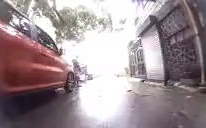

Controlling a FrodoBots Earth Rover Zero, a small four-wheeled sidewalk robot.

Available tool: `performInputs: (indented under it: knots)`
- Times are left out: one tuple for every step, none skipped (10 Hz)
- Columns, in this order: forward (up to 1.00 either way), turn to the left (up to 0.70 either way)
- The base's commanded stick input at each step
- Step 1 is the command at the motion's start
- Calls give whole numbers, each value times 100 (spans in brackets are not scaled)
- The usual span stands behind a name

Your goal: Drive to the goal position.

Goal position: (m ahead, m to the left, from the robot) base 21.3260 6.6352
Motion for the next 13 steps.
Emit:
performInputs:
  knots:
    - [99, 0]
    - [99, 0]
    - [99, 0]
    - [99, 0]
    - [99, 0]
    - [99, 0]
    - [99, 0]
    - [99, 0]
    - [99, 0]
    - [99, 0]
    - [99, 0]
    - [99, 0]
    - [99, 0]
